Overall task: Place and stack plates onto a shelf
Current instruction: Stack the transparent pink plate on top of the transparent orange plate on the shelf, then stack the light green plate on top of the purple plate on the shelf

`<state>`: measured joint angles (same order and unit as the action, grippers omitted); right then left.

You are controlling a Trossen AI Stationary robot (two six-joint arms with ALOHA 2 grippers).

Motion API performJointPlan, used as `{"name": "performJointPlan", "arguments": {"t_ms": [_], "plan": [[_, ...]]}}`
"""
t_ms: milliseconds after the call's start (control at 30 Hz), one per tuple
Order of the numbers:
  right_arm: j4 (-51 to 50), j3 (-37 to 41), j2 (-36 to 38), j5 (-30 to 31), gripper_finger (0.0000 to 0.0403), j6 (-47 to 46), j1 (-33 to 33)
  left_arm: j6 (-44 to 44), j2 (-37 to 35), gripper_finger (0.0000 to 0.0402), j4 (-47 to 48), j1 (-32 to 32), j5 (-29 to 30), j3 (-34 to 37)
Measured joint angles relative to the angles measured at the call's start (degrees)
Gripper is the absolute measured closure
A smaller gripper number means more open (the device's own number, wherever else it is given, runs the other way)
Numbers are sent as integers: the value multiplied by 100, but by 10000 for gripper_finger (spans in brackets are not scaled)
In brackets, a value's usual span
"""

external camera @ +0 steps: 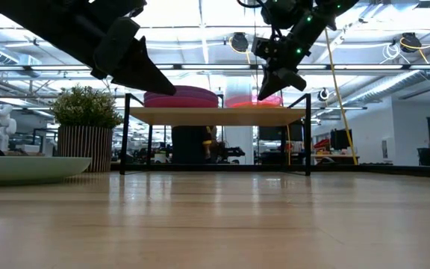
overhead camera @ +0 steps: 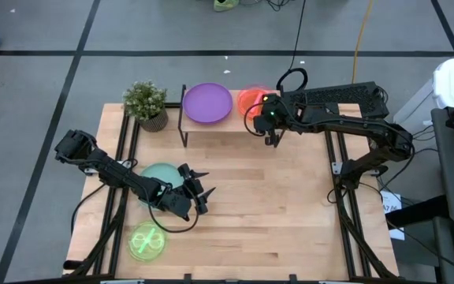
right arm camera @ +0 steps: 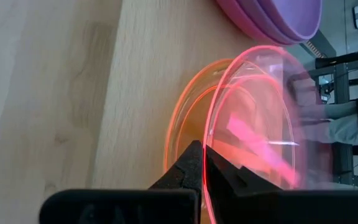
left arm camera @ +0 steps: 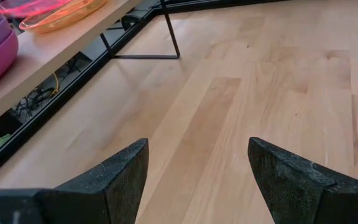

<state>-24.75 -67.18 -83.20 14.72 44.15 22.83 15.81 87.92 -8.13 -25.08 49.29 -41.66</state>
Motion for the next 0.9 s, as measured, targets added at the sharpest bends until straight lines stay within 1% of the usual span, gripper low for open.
{"name": "performJointPlan", "arguments": {"t_ms": [100, 200, 500, 700, 900], "plan": [[-49, 0, 0, 2, 402, -15, 0, 2, 0, 122, 13, 0, -1, 0], [-64, 0, 0, 2, 393, -96, 0, 15, 0, 122, 30, 0, -2, -1], [-16, 0, 36, 14, 335, -201, -18, 118, 0, 122, 106, 0, -15, 1], [8, 0, 310, 37, 311, -373, -254, 137, 0, 122, 108, 0, -131, -1], [-49, 0, 667, 42, 303, -901, -653, 162, 2, 122, 108, 0, -221, 1]]}}
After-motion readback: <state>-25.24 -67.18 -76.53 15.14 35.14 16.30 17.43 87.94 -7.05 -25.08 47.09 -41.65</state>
